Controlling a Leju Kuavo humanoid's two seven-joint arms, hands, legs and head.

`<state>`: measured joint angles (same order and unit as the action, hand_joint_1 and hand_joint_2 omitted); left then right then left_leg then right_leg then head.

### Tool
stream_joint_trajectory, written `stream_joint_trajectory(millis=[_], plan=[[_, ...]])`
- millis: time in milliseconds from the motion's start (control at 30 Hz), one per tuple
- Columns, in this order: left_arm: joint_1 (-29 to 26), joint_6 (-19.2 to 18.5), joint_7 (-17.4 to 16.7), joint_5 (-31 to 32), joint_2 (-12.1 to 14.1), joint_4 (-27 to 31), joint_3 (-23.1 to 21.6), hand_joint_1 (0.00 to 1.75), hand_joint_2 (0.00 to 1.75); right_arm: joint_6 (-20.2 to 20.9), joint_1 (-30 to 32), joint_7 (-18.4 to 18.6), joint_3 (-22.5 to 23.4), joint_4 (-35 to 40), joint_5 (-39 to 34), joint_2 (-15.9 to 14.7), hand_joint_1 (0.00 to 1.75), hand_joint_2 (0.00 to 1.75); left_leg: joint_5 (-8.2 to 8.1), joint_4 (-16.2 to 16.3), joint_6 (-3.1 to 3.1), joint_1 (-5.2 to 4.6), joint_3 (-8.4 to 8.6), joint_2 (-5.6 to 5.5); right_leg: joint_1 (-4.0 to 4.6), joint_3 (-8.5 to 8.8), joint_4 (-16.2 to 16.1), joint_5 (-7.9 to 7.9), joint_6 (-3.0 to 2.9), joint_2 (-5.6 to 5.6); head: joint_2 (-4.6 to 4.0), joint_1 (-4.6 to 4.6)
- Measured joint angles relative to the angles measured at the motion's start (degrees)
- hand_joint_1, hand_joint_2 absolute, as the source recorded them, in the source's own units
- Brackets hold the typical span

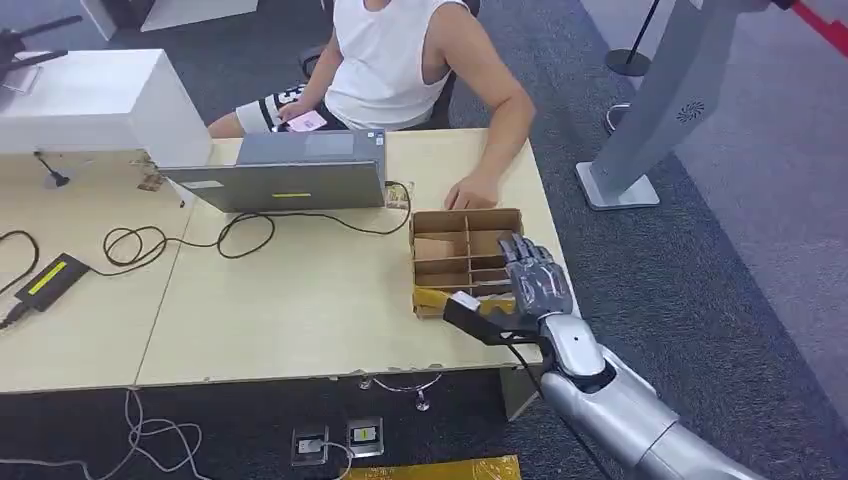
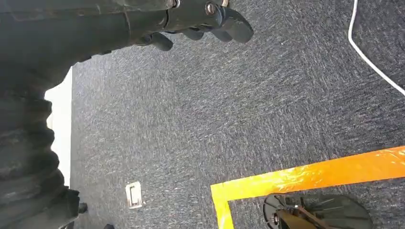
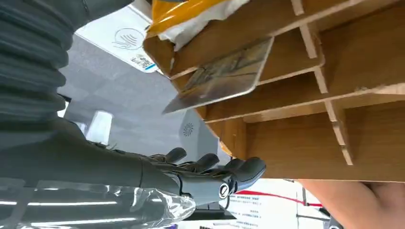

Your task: Pass the card to the sensor for recognition and then transmit it.

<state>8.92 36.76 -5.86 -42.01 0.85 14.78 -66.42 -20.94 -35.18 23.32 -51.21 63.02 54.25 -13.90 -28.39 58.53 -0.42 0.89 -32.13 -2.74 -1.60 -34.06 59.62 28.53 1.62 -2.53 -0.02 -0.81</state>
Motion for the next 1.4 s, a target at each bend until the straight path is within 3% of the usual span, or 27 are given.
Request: stream_joint_trajectory(millis=[667,700,1000,1033,1067,1400], plan=[[-0.19,0.04,0.0,-0.18,0.0,0.0,0.02,0.0,1.75,-1.71,-0.92,-2.08,-0.52,-3.17,-0.87,3.56,0.0,1.75,0.0,0.0,0.0,0.0,0.0,0.0,0.0,0.0,0.0,0.0,0.0,0.0,0.02,0.0],[-0.2,0.04,0.0,-0.18,0.0,0.0,0.02,0.0,0.0,-1.73,-0.92,-2.1,-0.55,-3.26,-0.92,3.59,0.0,1.75,0.0,0.0,0.0,0.0,0.0,0.0,0.0,0.0,0.0,0.0,0.0,0.0,0.02,0.0],[-0.31,0.48,0.0,-0.33,0.0,-0.04,0.02,0.0,0.0,-2.97,-0.92,-3.11,-0.61,-3.94,-1.49,4.07,0.0,1.75,0.0,0.0,0.0,0.0,0.0,0.0,0.0,0.0,0.0,0.0,0.0,0.0,0.02,0.0],[-0.32,0.5,0.0,-0.33,0.0,-0.04,0.02,0.0,0.0,-3.1,-0.92,-3.17,-0.68,-3.94,-1.51,4.09,1.64,1.75,0.0,0.0,0.0,0.0,0.0,0.0,0.0,0.0,0.0,0.0,0.0,0.0,0.02,0.0],[-0.34,0.5,0.0,-0.33,-0.02,-0.04,0.02,0.0,0.0,-3.15,-0.92,-3.19,-0.77,-3.94,-1.53,4.11,1.75,1.75,0.0,0.0,0.0,0.0,0.0,0.0,0.0,0.0,0.0,0.0,0.0,0.0,0.02,0.0],[-0.54,0.35,0.0,-0.33,-0.04,-0.04,0.02,0.0,0.0,-3.17,-0.77,-2.06,-1.4,-3.94,-2.49,4.04,1.75,1.75,0.0,0.0,0.0,0.0,0.02,0.02,0.0,-0.01,0.0,0.0,0.0,-0.01,0.02,0.0]])
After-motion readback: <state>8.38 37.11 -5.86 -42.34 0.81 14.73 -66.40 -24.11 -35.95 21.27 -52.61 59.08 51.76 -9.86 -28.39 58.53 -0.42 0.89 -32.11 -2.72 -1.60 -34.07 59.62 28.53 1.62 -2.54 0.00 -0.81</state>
